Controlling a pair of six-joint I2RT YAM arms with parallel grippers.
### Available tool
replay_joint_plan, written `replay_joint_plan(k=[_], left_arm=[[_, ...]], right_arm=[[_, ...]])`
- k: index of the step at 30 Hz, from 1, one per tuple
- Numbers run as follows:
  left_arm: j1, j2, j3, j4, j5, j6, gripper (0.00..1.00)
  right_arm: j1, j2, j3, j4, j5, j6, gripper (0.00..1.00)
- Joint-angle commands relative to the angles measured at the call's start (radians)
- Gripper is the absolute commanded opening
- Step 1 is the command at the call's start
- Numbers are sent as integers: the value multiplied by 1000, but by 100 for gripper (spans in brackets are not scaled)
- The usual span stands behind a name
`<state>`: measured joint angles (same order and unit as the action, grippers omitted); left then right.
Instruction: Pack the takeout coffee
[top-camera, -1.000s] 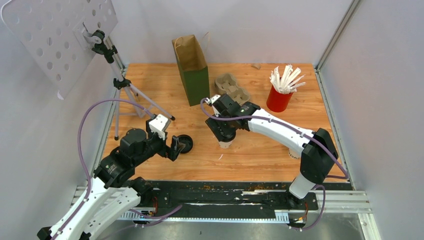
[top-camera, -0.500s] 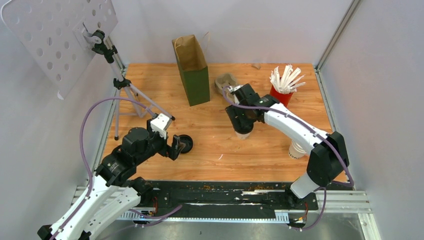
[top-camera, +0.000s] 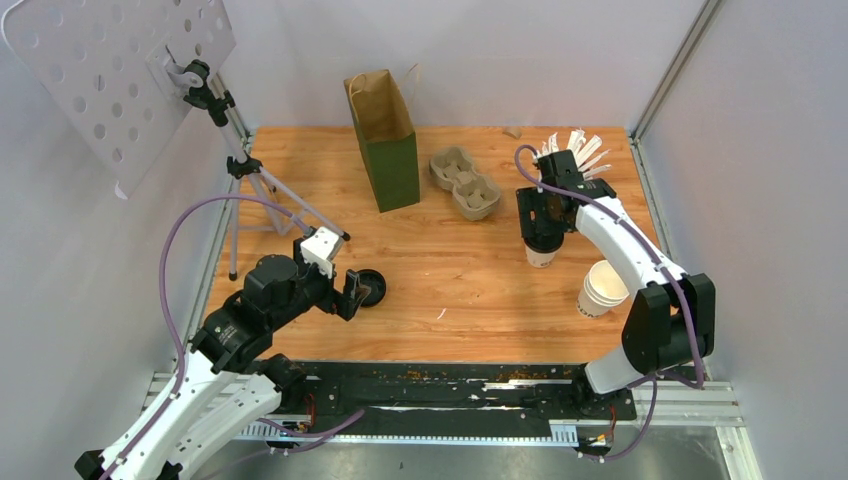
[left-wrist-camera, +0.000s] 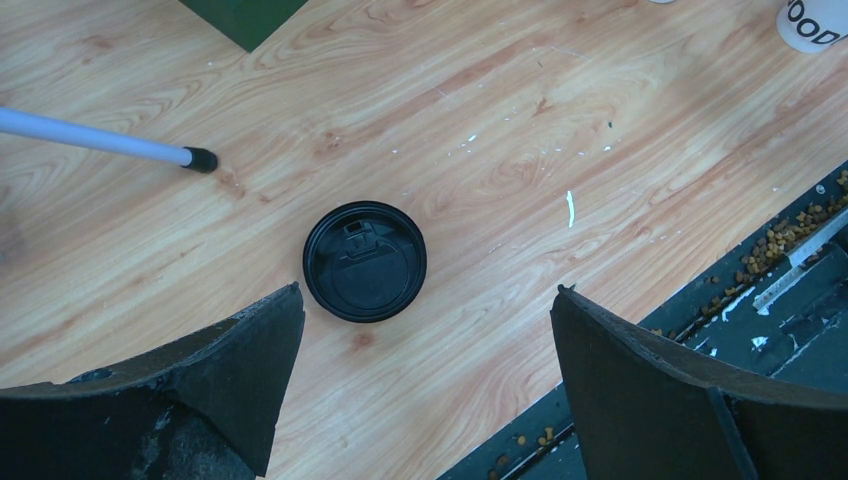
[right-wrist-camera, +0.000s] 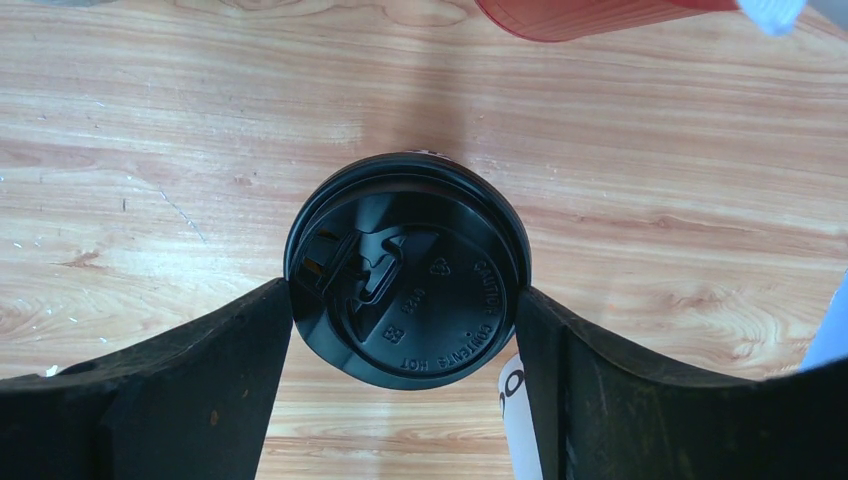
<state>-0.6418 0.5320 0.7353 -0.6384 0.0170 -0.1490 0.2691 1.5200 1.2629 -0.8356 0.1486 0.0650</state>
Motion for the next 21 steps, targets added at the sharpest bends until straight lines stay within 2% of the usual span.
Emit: replay_joint_plan(k=[1,12,21], left_arm=[[-4,-9,14,32,-11,23,100],[-4,-4,15,32,-11,23,100],[-4,-3,15,30,-14,22,100]], right_arm=[[-18,-19,-24,15,-28,-21,80],[-70,-31,-54,26,-55,-34,89],[-71,-78,75,-70,-71,-17,100]])
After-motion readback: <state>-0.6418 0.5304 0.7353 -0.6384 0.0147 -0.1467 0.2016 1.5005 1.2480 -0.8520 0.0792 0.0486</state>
